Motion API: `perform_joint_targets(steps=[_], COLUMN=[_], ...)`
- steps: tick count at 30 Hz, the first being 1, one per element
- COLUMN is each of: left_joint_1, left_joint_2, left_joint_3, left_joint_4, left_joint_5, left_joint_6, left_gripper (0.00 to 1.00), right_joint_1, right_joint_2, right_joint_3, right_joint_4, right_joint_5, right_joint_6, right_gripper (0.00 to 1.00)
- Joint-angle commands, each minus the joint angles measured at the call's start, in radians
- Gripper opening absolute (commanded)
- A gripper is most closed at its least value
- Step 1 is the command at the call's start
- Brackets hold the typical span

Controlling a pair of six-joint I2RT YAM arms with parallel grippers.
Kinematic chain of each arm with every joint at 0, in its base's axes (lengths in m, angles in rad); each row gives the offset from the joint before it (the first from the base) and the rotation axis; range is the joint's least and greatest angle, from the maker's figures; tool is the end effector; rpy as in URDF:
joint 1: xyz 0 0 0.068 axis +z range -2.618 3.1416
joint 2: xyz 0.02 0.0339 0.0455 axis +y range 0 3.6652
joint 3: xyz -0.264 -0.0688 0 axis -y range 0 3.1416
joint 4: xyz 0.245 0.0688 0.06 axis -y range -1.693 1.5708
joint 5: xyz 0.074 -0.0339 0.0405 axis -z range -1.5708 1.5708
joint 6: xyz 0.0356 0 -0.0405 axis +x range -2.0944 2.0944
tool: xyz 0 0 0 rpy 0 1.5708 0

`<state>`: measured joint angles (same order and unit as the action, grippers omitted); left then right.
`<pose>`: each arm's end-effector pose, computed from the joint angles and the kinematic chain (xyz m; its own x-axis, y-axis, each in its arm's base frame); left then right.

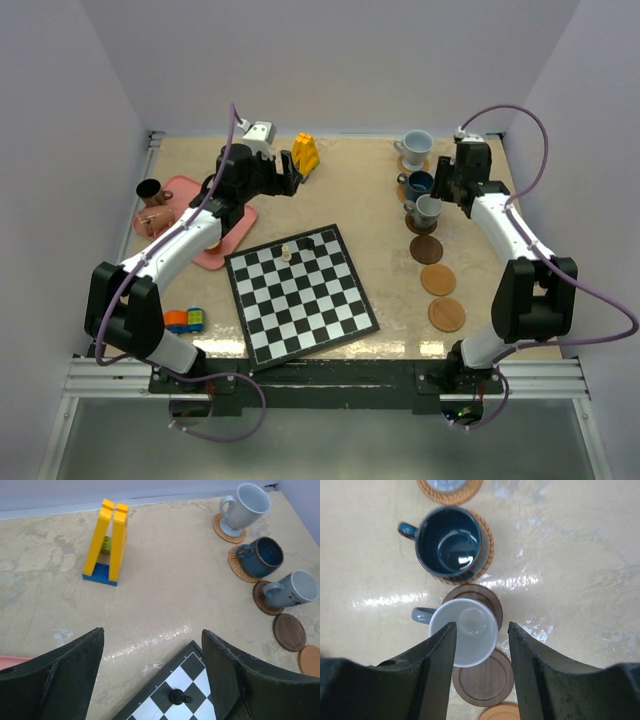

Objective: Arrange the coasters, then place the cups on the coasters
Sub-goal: Place the cup on the coaster, then pick up the cup from the tray.

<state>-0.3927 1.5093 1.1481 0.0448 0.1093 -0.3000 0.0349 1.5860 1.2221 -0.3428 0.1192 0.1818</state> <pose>0.3294 -0.1406 0.3125 -0.4153 -0.1459 -0.8979 0.3700 0.8746 -0.3133 0.3574 0.0082 0.2753 -0.6282 0.1577 -0.7619 0.1721 0.9831 0.0616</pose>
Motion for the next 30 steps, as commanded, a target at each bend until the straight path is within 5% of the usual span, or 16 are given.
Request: perform_joint_targets(steps=[1, 13, 30], left_joint_1=[0.064, 0.470, 0.962], left_joint_2=[-0.072, -0.072, 0.032], left_joint_3=[0.022, 0.097, 0.004], left_joint_4=[-0.086, -0.364, -0.368], left_joint_5=[-0.097, -0.169, 0.209], left_joint_6=[-0.001, 0.038, 0.179], left_gripper=[0.83, 0.83, 0.84], right_joint_1=[0.007, 0.005, 0.005], right_joint_2=[-0.112, -0.215, -0.181], right_joint_3=[0.016, 0.082, 0.120], right_joint_4=[0.093, 0.140, 0.140], right_joint_5=[0.033, -0.050, -0.116], right_joint_6=[-0.019, 0.028, -0.002], right_gripper=[0.49, 0.50, 0.51])
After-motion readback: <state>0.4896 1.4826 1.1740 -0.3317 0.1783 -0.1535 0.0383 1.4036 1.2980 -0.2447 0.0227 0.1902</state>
